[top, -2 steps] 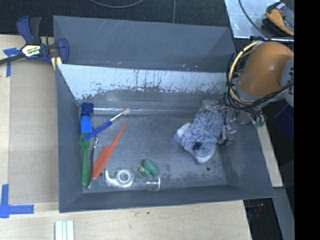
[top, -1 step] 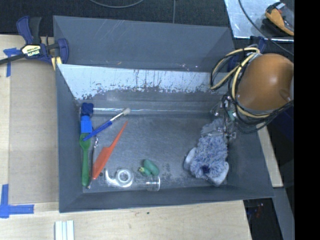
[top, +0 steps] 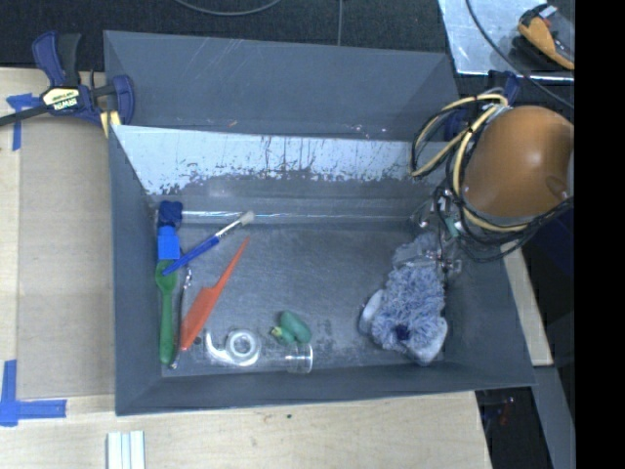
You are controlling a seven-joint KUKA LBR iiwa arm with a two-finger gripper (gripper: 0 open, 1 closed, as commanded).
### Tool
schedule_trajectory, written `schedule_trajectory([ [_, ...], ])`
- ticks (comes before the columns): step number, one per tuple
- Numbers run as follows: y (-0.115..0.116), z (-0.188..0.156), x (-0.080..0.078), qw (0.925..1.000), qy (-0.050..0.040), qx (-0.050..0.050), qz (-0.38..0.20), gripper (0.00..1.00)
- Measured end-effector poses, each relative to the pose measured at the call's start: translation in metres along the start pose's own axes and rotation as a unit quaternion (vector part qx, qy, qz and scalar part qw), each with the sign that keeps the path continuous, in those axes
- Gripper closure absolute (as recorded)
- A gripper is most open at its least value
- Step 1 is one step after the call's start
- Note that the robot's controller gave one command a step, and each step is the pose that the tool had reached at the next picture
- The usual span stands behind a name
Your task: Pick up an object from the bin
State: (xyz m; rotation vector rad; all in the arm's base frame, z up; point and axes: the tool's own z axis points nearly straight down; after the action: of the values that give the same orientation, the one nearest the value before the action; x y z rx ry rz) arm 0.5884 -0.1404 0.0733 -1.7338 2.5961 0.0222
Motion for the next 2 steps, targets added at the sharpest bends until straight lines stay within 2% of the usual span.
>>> schedule_trajectory([
  [2, 0.0, -0.022, 0.002, 1.0, 0.0023, 0.001, 0.001, 1.0],
])
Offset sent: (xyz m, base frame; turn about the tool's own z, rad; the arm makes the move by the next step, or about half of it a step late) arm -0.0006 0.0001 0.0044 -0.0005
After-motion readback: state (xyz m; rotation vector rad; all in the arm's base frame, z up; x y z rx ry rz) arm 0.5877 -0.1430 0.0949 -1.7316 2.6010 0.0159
